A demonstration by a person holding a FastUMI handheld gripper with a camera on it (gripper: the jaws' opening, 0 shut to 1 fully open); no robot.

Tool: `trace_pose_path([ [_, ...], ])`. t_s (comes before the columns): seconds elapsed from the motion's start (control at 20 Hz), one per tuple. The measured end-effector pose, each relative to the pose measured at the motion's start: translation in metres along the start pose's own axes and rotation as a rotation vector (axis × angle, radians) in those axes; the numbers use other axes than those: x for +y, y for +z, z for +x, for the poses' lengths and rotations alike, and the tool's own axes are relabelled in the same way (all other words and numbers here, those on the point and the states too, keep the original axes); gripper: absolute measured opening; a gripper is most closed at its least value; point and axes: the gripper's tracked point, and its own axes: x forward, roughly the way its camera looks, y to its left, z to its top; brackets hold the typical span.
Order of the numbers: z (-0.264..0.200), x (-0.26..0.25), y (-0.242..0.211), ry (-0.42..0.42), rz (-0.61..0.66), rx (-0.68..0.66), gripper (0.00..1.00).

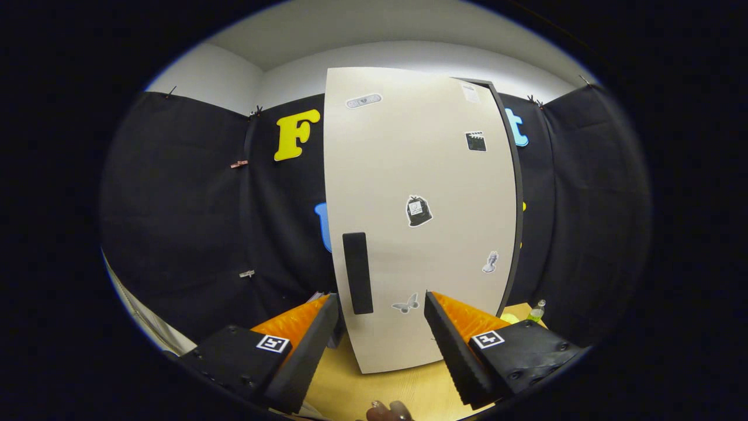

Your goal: Open the shoe cabinet door, grab the shoes and put them into the shoe cabinet, then close the shoe cabinet door.

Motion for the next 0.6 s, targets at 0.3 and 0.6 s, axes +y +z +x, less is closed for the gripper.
trace_pose_path([
  [0.3,0.0051,0.0036,0.0022,-0.001,-0.01,-0.001,0.97],
  [0.6,0.0082,0.0032,0.0013,-0.005,-0.02,0.001,0.97],
])
